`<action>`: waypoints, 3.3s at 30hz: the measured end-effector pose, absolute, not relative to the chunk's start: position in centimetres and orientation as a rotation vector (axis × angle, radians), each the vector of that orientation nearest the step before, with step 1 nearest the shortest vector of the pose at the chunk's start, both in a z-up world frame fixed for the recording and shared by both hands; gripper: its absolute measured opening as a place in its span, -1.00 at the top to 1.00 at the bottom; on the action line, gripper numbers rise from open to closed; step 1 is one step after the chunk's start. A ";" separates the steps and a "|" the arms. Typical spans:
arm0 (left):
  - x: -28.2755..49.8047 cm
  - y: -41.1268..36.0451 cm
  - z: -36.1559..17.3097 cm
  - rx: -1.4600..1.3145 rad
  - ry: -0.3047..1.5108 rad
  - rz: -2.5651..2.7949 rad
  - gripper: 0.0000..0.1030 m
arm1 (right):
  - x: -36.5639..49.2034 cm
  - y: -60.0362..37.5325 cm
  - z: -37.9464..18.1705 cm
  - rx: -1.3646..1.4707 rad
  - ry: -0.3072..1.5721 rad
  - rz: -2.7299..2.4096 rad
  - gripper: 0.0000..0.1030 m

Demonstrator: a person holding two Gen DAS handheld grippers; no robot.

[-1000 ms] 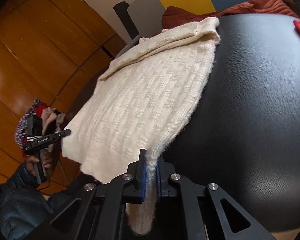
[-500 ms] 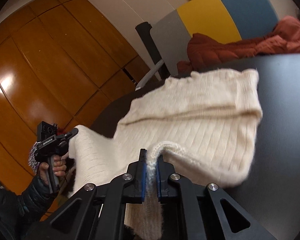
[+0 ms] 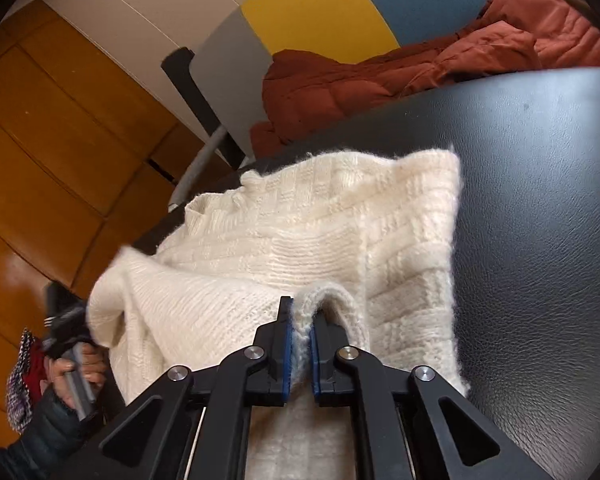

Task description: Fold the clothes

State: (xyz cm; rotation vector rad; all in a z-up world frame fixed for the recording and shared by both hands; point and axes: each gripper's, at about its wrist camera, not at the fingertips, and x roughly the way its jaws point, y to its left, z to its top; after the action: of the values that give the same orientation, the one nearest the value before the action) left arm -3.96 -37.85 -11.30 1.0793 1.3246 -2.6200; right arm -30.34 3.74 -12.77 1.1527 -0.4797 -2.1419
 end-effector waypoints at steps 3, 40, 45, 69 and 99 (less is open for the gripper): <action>-2.7 -37.4 -11.7 1.067 1.333 -2.635 0.79 | -29.1 4.3 -13.1 1.136 -0.476 -2.127 0.91; 5.4 -36.2 -7.7 0.801 1.814 -2.654 0.21 | -25.4 4.5 -8.7 1.050 -0.715 -1.853 -0.53; 6.2 -37.8 -7.2 0.811 1.606 -2.625 0.21 | -26.4 4.6 -8.0 1.053 -0.654 -1.943 -0.53; -0.9 -32.4 -6.9 1.317 0.725 -2.758 0.85 | -27.9 -2.5 -8.5 1.109 0.281 -2.218 0.82; 4.3 -36.3 -6.7 1.014 0.940 -2.579 0.43 | -30.9 -0.4 -10.8 1.153 0.009 -2.474 0.85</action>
State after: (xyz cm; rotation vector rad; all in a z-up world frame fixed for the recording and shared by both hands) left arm 4.30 -36.34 -6.66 1.0144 0.9395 -2.5792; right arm -30.85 -0.38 -10.77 1.1529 0.0091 -2.4745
